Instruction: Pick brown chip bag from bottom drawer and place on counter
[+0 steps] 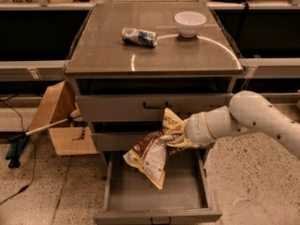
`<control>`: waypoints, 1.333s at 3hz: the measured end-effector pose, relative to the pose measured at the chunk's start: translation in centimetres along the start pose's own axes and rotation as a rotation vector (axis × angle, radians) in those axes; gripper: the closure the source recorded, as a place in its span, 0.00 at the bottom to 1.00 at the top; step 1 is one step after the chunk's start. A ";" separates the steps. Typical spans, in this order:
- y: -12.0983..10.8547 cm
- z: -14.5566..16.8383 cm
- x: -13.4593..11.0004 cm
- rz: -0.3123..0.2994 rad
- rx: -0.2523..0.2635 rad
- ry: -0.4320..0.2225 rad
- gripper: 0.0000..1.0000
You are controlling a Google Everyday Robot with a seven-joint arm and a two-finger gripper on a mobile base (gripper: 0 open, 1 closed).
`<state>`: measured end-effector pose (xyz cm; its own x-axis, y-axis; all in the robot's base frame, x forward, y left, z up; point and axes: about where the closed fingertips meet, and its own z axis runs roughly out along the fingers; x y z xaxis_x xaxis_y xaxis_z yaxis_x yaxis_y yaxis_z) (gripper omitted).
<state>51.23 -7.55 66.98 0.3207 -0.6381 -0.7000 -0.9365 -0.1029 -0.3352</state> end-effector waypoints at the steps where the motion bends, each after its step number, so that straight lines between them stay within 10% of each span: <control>1: -0.7 -1.4 -2.1 -0.038 0.012 -0.005 1.00; 4: -1.8 -4.3 -7.2 -0.080 0.041 -0.036 1.00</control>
Offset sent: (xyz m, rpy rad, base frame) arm -0.0021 0.0029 0.0238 0.0031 -0.0331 0.0155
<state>50.01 -6.05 75.29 0.3995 -0.6011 -0.6921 -0.9015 -0.1204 -0.4158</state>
